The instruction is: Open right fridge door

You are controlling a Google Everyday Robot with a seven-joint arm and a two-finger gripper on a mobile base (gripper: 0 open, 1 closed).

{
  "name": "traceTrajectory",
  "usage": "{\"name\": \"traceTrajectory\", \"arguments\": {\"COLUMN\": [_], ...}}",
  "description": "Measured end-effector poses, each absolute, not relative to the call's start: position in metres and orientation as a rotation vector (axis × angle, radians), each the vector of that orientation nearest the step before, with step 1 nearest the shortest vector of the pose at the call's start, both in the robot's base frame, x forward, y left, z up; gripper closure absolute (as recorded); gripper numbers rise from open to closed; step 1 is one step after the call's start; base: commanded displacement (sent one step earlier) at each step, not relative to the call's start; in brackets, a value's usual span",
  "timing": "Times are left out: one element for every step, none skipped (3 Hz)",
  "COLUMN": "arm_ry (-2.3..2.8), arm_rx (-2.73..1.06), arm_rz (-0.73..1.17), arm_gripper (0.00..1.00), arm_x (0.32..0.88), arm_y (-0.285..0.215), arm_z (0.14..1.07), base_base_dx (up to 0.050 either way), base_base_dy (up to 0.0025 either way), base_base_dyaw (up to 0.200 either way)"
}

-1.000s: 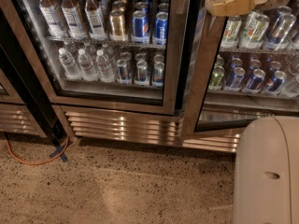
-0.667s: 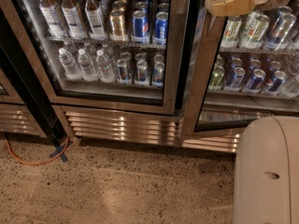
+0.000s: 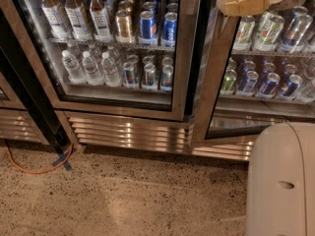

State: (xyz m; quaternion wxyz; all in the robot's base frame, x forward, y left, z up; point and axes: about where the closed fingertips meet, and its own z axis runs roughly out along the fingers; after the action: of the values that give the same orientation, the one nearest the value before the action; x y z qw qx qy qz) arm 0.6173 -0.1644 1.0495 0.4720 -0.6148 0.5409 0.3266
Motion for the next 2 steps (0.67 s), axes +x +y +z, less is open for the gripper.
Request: {"name": "traceTrajectory", "arguments": {"arm_ry": [1.315,1.315], "arm_rx": [-1.509,-1.508], "arm_rz": [0.822,0.822], "arm_gripper": [1.00,1.00], "arm_x": [0.6109,0.6102], "arm_y": [-0.1660,-0.1654], "arm_z": [1.0496,1.0491], "base_base_dx": [0.000,0.000], "base_base_dy": [0.00000,0.00000], "base_base_dyaw": [0.000,0.000]}}
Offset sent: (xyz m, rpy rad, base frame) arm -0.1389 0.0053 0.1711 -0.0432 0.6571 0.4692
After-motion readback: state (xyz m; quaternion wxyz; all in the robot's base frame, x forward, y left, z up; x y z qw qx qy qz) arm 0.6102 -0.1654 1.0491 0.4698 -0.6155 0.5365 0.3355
